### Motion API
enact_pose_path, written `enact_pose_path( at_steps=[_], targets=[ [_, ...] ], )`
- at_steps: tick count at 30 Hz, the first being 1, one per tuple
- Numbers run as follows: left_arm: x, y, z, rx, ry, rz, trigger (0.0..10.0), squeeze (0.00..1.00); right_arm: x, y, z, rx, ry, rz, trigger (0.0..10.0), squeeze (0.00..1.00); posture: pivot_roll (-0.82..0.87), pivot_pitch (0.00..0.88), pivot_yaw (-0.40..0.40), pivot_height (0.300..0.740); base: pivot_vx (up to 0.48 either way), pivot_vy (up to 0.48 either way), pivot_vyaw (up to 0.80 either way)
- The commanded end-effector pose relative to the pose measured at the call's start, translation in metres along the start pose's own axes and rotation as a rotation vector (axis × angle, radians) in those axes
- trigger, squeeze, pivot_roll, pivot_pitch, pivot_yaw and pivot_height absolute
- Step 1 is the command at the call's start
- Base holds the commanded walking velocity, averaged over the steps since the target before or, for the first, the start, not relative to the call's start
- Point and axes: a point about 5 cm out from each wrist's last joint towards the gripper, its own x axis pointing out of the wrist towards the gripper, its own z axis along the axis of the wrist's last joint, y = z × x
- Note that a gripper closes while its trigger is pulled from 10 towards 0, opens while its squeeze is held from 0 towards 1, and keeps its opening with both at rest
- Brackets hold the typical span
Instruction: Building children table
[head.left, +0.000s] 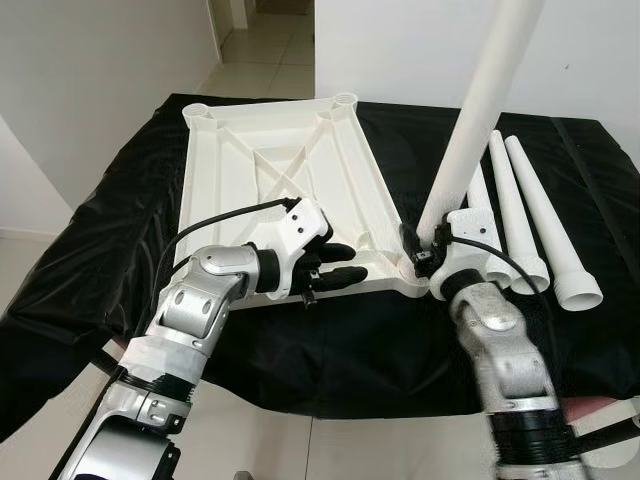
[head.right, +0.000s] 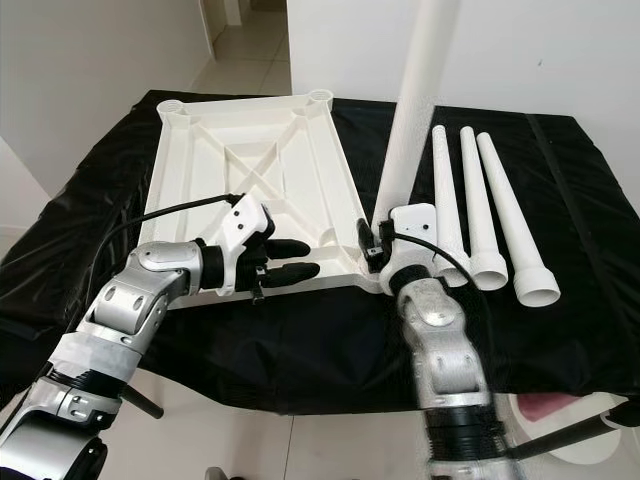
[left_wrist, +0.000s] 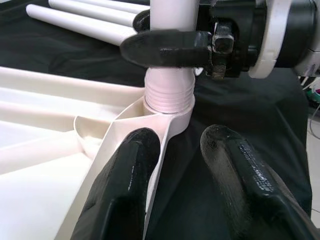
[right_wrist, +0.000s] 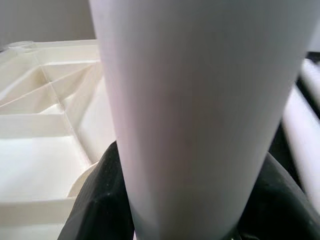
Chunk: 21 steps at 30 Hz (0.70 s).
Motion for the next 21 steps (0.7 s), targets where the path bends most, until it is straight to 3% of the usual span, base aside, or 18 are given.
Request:
enact_pose_path(
  at_steps=[1,2,8,13,14,15,16,21],
  targets=[
    [-0.002,0.004,-0.003,0.001,0.014,0.067,10.0,0.00,-0.013,-0.014,-0.052,-0.038,0.273,-0.121,0.0,0.00,-0.10,0.129,0.076,0.740,0.000,0.000,0.00],
    [-0.002,0.004,-0.004,0.001,0.017,0.067,10.0,0.00,-0.019,-0.008,-0.056,-0.015,0.299,-0.188,0.0,0.00,-0.10,0.130,0.076,0.740,0.000,0.000,0.00],
    [-0.003,0.005,-0.005,-0.002,0.021,0.067,10.0,0.00,-0.030,0.003,-0.059,-0.018,0.315,-0.311,0.0,0.00,-0.10,0.128,0.077,0.740,0.000,0.000,0.00],
    [-0.003,0.005,-0.006,-0.002,0.024,0.067,10.0,0.00,-0.031,0.008,-0.058,-0.017,0.306,-0.328,0.0,0.00,-0.10,0.128,0.077,0.740,0.000,0.000,0.00],
    [-0.003,0.005,-0.006,-0.002,0.024,0.067,10.0,0.00,-0.030,0.009,-0.055,-0.024,0.289,-0.317,4.5,0.00,-0.10,0.128,0.077,0.740,0.000,0.000,0.00],
    [-0.003,0.005,-0.006,-0.002,0.024,0.067,10.0,0.00,-0.030,0.009,-0.055,-0.024,0.289,-0.317,4.5,0.00,-0.10,0.128,0.077,0.740,0.000,0.000,0.00],
    [-0.003,0.005,-0.006,-0.002,0.024,0.067,10.0,0.00,-0.029,0.011,-0.053,-0.007,0.277,-0.300,10.0,1.00,-0.10,0.128,0.077,0.740,0.000,0.000,0.00],
    [-0.003,0.005,-0.006,-0.002,0.025,0.069,10.0,0.00,-0.022,0.017,-0.040,0.037,0.202,-0.205,10.0,1.00,-0.10,0.128,0.077,0.740,0.000,0.000,0.00]
  ],
)
